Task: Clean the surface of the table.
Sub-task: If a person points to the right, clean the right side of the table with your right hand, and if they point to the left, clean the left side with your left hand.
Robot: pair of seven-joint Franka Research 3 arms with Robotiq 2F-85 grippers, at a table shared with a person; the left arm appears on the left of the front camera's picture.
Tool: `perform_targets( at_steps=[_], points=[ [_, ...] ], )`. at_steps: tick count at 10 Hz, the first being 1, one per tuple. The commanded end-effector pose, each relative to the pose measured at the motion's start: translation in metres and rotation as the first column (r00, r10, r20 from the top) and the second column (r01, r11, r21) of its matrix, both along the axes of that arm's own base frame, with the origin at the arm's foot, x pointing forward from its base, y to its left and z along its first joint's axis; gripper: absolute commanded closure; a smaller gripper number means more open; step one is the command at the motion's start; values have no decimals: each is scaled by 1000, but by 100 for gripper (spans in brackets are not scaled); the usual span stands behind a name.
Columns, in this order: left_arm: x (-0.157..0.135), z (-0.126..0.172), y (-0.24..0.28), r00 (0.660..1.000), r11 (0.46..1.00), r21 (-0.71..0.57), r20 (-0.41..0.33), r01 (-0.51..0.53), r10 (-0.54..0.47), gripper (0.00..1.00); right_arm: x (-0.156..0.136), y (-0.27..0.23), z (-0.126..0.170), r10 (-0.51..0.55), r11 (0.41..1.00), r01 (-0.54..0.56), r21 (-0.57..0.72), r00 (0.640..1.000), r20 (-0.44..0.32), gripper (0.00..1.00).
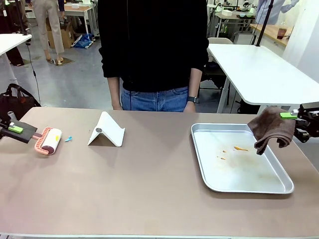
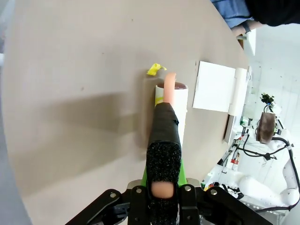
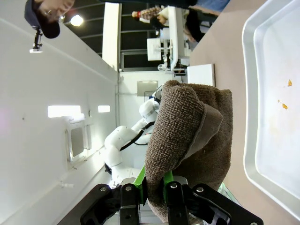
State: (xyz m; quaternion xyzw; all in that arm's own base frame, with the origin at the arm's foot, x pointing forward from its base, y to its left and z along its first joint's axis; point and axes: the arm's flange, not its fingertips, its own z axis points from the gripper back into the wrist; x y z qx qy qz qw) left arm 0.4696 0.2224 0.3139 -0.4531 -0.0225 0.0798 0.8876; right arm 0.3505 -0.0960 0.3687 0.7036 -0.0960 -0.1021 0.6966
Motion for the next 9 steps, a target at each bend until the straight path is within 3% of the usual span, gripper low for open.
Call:
perform_targets(
  at_steps=[1, 9],
  points=[
    [3, -14, -21, 999, 999, 46, -37, -4, 6, 78, -2, -2, 4, 4, 1000, -4, 19, 1000, -12, 100],
    [11, -6, -73, 998, 999, 12, -20, 53, -53, 78, -2, -2, 4, 4, 1000, -4, 19, 1000, -12, 100]
  ],
)
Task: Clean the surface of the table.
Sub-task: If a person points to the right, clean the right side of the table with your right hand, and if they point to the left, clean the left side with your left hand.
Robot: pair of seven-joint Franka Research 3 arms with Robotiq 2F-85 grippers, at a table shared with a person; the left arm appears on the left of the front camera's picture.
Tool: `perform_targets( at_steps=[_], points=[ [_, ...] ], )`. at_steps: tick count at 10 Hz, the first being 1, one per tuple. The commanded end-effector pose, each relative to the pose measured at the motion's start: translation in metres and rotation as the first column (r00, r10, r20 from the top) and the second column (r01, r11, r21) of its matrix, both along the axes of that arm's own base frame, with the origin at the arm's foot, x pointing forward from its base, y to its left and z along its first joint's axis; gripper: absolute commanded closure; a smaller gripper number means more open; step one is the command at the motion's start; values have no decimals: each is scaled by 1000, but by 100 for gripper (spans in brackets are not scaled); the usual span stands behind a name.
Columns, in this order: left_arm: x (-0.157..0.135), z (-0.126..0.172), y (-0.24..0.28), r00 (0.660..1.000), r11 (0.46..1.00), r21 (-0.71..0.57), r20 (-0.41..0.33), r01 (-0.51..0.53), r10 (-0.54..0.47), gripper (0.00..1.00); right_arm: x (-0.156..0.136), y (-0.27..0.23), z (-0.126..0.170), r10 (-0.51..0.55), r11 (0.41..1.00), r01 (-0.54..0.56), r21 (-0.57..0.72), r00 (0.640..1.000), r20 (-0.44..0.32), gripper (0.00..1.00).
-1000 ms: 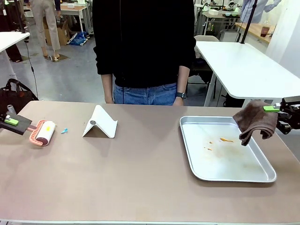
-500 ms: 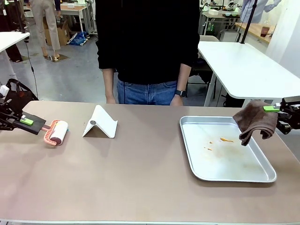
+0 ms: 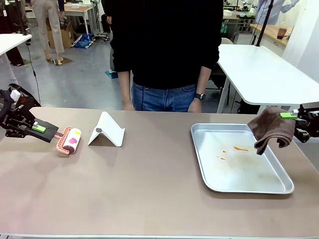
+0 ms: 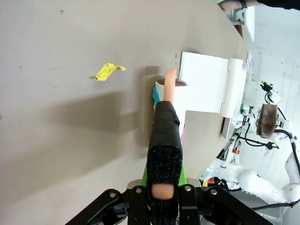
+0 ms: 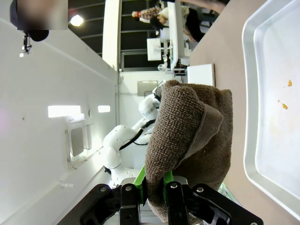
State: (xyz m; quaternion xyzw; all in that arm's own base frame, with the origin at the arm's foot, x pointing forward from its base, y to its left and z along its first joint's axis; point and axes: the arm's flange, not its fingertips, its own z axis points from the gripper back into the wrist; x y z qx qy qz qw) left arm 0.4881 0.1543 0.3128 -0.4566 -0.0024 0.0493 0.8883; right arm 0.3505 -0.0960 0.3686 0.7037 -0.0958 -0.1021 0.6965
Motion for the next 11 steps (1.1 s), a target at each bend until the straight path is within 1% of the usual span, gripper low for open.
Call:
perform_targets(
  at_steps=[1, 2, 4, 5, 6, 7, 9, 10, 11],
  points=[
    [-10, 1, -3, 1000, 1000, 2, 2, -22, 22, 78, -2, -2, 4, 4, 1000, -4, 18, 1000, -12, 100],
    [-14, 10, 1, 999, 1000, -18, 21, -24, 24, 78, -2, -2, 4, 4, 1000, -4, 18, 1000, -12, 100],
    [-32, 41, 17, 997, 996, -89, 70, -8, 14, 78, -2, -2, 4, 4, 1000, -4, 18, 1000, -12, 100],
    [-49, 61, 32, 994, 993, -118, 113, 6, 8, 78, -2, -2, 4, 4, 1000, -4, 18, 1000, -12, 100],
    [-69, 76, 53, 989, 989, -151, 145, 0, 22, 78, -2, -2, 4, 4, 1000, -4, 18, 1000, -12, 100],
    [-91, 88, 84, 988, 980, -198, 149, -4, 34, 78, -2, -2, 4, 4, 1000, -4, 18, 1000, -12, 100],
    [-117, 98, 149, 983, 967, -249, 154, -57, 98, 78, -2, -2, 4, 4, 1000, -4, 18, 1000, -12, 100],
    [-126, 98, 182, 980, 955, -288, 157, -69, 118, 78, -2, -2, 4, 4, 1000, -4, 18, 1000, -12, 100],
    [-133, 94, 216, 975, 950, -296, 160, -100, 153, 78, -2, -2, 4, 4, 1000, -4, 18, 1000, -12, 100]
  ],
)
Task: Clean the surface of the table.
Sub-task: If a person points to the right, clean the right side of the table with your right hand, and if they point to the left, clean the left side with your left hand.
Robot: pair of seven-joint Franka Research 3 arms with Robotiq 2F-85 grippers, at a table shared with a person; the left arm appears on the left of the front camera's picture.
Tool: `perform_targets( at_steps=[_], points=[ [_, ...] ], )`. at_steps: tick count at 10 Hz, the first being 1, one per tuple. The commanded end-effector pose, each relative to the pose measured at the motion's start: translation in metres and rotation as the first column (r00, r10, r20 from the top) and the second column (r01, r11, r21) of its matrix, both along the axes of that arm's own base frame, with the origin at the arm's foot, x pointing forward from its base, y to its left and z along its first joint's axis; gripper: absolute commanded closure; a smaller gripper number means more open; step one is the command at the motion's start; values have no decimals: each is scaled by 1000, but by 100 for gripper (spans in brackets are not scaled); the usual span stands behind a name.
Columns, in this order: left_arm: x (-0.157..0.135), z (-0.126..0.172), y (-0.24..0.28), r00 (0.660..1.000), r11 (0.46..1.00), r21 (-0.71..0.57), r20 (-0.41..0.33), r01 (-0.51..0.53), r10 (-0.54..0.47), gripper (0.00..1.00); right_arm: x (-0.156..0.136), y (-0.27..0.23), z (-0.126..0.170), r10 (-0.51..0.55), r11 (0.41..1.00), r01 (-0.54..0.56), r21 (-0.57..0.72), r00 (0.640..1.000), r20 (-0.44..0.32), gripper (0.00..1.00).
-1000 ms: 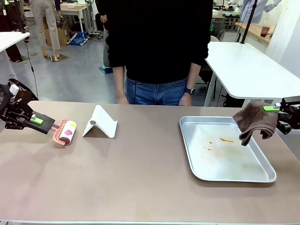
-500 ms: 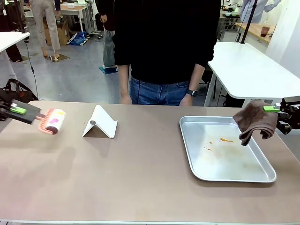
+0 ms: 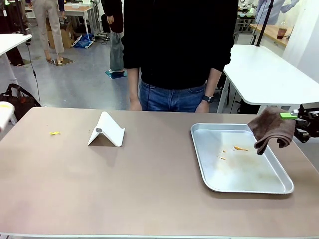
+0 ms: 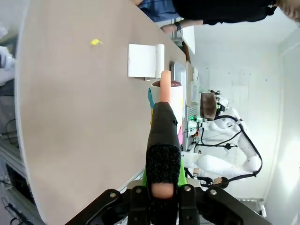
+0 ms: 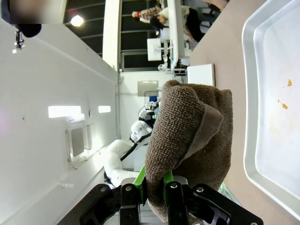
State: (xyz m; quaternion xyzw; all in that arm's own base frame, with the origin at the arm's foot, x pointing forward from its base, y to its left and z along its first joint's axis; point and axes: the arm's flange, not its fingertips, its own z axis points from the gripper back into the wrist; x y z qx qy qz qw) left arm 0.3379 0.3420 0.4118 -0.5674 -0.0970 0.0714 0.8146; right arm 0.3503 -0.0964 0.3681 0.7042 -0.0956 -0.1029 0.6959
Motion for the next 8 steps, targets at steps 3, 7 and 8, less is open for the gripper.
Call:
perform_targets(
  at_steps=[3, 7, 8],
  points=[
    [9, -29, 88, 998, 996, -70, 20, -54, 56, 78, -2, -2, 5, 5, 1000, -5, 17, 1000, -11, 100],
    [4, -49, 97, 997, 995, -60, -8, -77, 77, 78, -2, -2, 5, 5, 1000, -5, 17, 1000, -11, 100],
    [4, -49, 97, 997, 995, -60, -8, -77, 77, 78, -2, -2, 5, 5, 1000, -5, 17, 1000, -11, 100]
  ],
)
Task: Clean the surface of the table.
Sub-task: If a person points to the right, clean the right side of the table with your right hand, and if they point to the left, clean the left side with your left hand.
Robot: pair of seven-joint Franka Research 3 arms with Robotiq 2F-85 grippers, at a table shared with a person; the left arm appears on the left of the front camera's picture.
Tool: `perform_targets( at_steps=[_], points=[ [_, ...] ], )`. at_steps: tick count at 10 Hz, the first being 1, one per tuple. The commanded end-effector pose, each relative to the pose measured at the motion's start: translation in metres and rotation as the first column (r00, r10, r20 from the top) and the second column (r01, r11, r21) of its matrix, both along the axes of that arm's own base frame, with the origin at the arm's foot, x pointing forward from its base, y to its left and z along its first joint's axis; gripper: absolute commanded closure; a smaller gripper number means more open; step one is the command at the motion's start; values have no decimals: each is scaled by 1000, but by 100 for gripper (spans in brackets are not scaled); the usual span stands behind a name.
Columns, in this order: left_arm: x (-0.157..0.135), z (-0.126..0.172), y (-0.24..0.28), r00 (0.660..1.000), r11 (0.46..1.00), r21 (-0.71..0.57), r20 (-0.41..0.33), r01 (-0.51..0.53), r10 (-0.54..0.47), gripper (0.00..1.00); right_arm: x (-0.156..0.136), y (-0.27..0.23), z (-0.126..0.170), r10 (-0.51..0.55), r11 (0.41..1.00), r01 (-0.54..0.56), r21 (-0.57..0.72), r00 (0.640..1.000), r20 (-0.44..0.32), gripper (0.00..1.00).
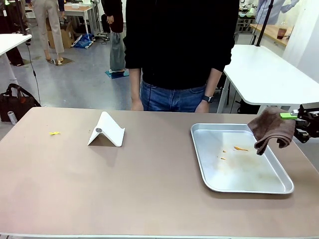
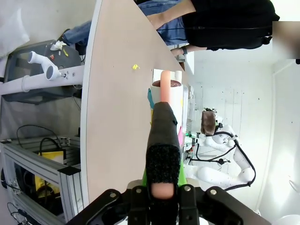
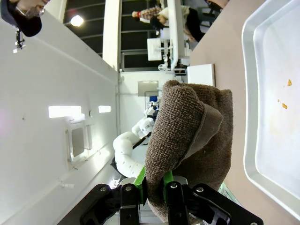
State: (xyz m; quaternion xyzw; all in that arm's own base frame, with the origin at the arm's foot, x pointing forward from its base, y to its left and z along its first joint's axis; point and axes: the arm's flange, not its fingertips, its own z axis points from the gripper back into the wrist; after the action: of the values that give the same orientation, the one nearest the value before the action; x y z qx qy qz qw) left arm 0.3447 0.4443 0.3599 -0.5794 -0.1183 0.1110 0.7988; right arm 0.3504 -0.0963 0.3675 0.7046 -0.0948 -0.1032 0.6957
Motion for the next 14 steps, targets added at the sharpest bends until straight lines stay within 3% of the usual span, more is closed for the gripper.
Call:
perform_targets(
  at_steps=[1, 4, 5, 6, 10, 12, 14],
  points=[
    [-3, 3, -5, 1000, 1000, -18, 1, 12, -12, 78, -2, -2, 6, 4, 1000, -4, 16, 1000, -9, 100],
    [3, -1, -3, 1000, 1000, -4, 0, 8, -8, 78, -2, -2, 6, 4, 1000, -4, 16, 1000, -9, 100],
    [13, 4, -8, 999, 999, 49, -38, -2, 4, 78, -2, -2, 6, 4, 1000, -4, 16, 1000, -9, 100],
    [31, 8, -15, 998, 997, 71, -59, -24, 28, 78, -2, -2, 6, 4, 1000, -4, 16, 1000, -9, 100],
    [119, 4, -75, 981, 984, 164, -190, 68, -36, 78, -2, -2, 6, 4, 1000, -4, 16, 1000, -9, 100],
    [149, -4, -96, 978, 973, 228, -209, 33, 16, 78, -2, -2, 6, 4, 1000, -4, 16, 1000, -9, 100],
    [161, -6, -107, 966, 973, 220, -258, 76, -17, 78, -2, -2, 6, 4, 1000, -4, 16, 1000, -9, 100]
  ],
)
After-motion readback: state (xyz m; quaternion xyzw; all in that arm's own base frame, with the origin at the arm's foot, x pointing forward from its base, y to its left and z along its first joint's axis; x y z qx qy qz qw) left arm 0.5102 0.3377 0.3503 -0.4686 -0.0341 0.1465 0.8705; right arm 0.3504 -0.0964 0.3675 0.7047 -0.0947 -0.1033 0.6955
